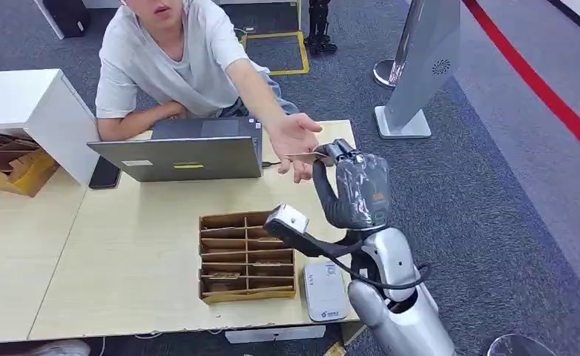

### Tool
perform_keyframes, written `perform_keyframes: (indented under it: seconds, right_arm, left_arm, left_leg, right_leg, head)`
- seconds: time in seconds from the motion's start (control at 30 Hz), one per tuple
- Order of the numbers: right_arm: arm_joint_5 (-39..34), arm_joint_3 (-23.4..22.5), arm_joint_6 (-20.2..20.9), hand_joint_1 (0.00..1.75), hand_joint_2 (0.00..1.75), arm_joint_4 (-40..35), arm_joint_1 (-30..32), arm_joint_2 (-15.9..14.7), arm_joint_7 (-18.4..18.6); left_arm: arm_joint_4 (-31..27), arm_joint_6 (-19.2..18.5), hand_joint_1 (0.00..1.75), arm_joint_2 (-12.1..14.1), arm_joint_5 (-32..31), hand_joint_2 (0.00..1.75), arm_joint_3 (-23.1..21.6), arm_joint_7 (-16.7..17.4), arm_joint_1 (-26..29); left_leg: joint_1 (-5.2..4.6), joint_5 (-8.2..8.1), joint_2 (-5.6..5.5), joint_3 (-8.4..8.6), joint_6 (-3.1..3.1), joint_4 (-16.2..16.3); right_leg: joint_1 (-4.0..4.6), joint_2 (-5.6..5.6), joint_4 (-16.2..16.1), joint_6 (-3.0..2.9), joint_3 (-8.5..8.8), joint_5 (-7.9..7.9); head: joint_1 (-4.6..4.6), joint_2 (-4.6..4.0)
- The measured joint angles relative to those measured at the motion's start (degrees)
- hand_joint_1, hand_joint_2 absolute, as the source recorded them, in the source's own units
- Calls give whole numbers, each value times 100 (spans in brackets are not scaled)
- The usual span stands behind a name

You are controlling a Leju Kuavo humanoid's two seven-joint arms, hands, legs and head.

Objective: Pass the card to the sensor for recognition and then transmit it.

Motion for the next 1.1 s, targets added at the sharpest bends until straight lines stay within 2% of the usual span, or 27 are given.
perform_keyframes:
  seconds: [0.17, 0.4, 0.43, 0.47, 0.5, 0.67, 0.83, 0.87, 1.1]
  right_arm:
    - [483, 212, -87, 175, 175, 214, -84, 46, 149]
    - [677, 404, -11, 171, 175, 522, -213, 59, 214]
    - [697, 424, 37, 84, 175, 555, -225, 59, 229]
    - [701, 446, 75, 31, 175, 581, -237, 59, 251]
    - [714, 465, 113, 0, 175, 616, -251, 59, 271]
    - [778, 533, 330, 0, 175, 741, -325, 59, 382]
    - [808, 575, 359, 0, 175, 828, -346, 59, 393]
    - [810, 583, 363, 0, 0, 844, -349, 59, 398]
    - [817, 607, 370, 0, 0, 900, -362, 59, 439]
  left_arm:
    - [0, -39, 0, -13, -48, 0, -2, -20, -25]
    - [0, -65, 0, -26, -94, 0, -4, -22, -35]
    - [0, -68, 0, -28, -96, 0, -4, -22, -35]
    - [0, -74, 0, -31, -98, 0, -4, -24, -37]
    - [0, -76, 0, -33, -103, 0, -4, -22, -38]
    - [0, -79, 0, -37, -122, 0, -4, -22, -41]
    - [0, -79, 0, -42, -133, 0, -2, -22, -41]
    - [0, -81, 0, -42, -135, 0, -4, -22, -41]
    - [0, -81, 0, -42, -146, 0, -4, -22, -41]
  left_leg:
    - [0, 0, 0, 0, 0, 0]
    - [0, 0, -1, 0, 0, 0]
    - [0, 0, 0, 0, 0, 0]
    - [0, 0, 0, 0, 0, 0]
    - [0, 0, 0, 0, 0, 0]
    - [0, 0, 0, 0, 0, 0]
    - [0, 0, 0, 0, 0, 0]
    - [0, 0, 0, 0, 0, 0]
    - [0, 0, 0, 0, 0, 0]
  right_leg:
    - [0, 0, 0, 0, 0, 0]
    - [0, -1, 0, 0, 0, 0]
    - [0, -1, 0, 0, 0, 0]
    - [0, 0, 0, 0, 0, 0]
    - [0, 0, 0, 0, 0, 0]
    - [0, 0, 0, 0, 0, 0]
    - [0, 0, 0, 0, 0, 0]
    - [0, 0, 0, 0, 0, 0]
    - [0, 0, 0, 0, 0, 0]
  head:
    - [0, 0]
    - [0, 0]
    - [0, 0]
    - [2, 0]
    - [0, 0]
    - [2, 0]
    - [2, 0]
    - [0, 0]
    - [2, 0]
